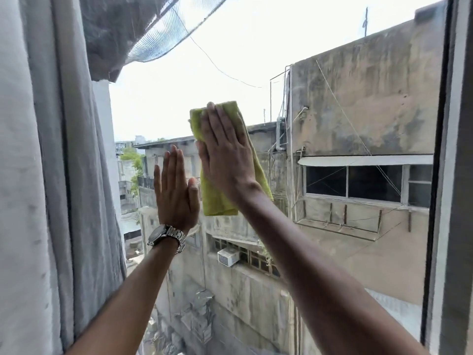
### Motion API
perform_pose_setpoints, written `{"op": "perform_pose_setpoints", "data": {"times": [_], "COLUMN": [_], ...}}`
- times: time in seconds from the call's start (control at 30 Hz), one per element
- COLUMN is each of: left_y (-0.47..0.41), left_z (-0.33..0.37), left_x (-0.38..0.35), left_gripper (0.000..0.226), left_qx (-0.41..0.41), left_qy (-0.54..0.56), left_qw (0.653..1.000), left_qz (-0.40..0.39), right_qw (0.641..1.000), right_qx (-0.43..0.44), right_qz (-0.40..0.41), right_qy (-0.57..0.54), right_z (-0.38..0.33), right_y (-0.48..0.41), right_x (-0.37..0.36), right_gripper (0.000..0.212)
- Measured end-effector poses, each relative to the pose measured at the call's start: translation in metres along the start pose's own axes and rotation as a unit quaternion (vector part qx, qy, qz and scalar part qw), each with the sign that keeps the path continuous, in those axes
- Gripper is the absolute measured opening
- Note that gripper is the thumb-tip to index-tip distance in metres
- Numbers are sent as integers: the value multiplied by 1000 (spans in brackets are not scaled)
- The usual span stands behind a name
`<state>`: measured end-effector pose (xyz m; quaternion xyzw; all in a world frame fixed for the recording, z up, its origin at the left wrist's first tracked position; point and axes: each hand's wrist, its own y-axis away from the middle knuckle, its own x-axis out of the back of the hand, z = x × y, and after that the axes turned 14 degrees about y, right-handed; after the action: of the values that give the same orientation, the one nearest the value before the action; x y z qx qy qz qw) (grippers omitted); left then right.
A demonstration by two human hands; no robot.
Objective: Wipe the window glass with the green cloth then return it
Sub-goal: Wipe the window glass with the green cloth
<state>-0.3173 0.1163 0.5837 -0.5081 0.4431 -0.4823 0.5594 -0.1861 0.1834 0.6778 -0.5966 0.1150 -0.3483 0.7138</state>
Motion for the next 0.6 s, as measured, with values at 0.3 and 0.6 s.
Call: {"op": "perform_pose_setpoints", "data": {"times": [0.3, 0.6], "left_y": [0, 0], "left_z": [0, 7], "left_x": [4, 4], "left_gripper": [60, 61], "left_qx": [-10, -13], "left_qy": [13, 9], "left_qw": [1000, 1000], "left_qz": [-5, 1], "right_qw": [978, 988], "right_qx": [185, 40], "right_qz": [-52, -63], "right_qy": [84, 137], "right_z": [65, 197], "right_y": [139, 125], "right_x": [-8, 37], "right_gripper": [60, 65]}}
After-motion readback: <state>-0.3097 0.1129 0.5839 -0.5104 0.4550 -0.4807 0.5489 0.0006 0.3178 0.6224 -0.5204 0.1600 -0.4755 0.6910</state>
